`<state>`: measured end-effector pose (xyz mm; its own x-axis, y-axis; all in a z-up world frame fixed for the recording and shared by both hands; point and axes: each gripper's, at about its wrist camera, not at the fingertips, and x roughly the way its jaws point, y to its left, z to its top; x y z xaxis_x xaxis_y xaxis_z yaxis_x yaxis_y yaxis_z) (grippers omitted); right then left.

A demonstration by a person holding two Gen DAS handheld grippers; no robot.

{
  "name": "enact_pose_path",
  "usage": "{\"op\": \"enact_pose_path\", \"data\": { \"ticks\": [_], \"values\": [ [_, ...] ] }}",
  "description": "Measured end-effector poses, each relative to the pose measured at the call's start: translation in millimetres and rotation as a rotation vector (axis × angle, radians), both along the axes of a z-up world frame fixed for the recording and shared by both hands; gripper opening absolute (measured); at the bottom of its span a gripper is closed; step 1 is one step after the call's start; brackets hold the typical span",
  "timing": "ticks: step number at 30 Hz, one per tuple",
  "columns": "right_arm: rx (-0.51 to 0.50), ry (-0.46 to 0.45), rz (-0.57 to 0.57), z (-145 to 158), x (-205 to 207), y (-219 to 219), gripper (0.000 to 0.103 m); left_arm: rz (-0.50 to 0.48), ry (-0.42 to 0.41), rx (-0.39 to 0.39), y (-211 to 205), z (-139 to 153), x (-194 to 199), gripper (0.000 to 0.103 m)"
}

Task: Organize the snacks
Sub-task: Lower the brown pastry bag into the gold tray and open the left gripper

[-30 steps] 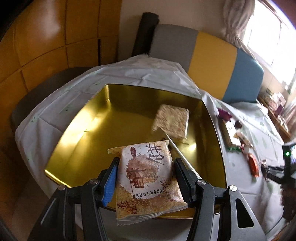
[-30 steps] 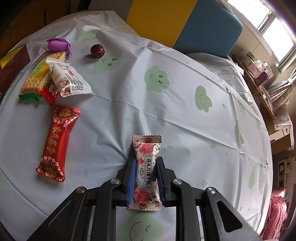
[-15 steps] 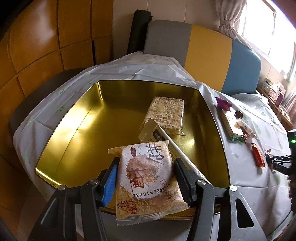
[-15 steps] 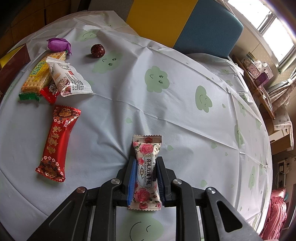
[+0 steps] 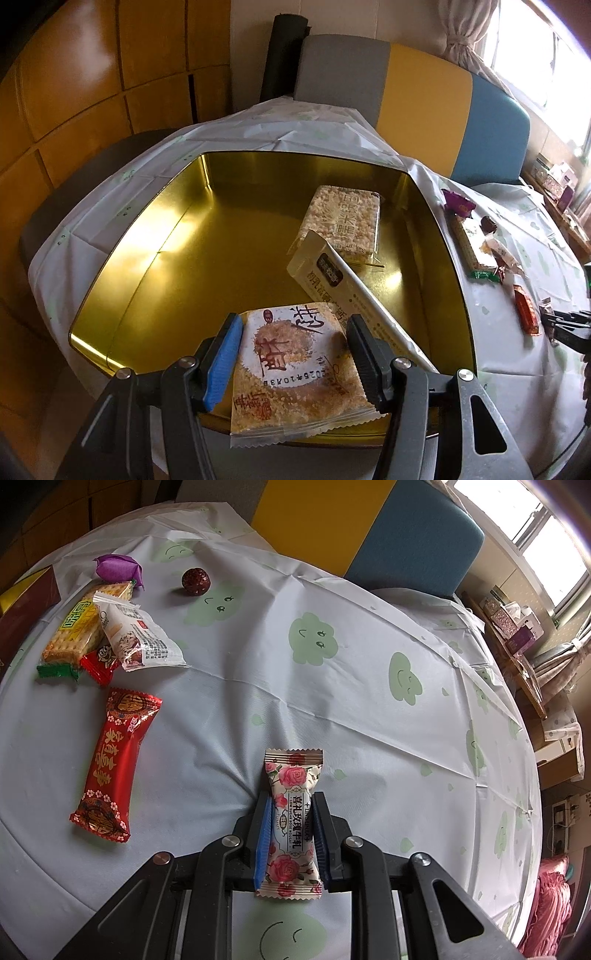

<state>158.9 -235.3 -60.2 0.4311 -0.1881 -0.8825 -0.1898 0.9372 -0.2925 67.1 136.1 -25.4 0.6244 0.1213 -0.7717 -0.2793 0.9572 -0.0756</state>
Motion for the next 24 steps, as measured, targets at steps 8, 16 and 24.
{"op": "enact_pose_path", "data": {
  "ticks": [8,16,24],
  "values": [
    [0.005,-0.003,-0.006,0,-1,0,0.022,0.001,-0.028,0.009,1,9,-6,0.067],
    [0.014,0.004,-0.013,2,2,-3,0.02,-0.005,-0.063,0.006,3,20,-16,0.068],
    [0.065,0.005,-0.073,17,6,-10,0.019,-0.015,-0.098,-0.01,5,28,-24,0.068]
  ]
}}
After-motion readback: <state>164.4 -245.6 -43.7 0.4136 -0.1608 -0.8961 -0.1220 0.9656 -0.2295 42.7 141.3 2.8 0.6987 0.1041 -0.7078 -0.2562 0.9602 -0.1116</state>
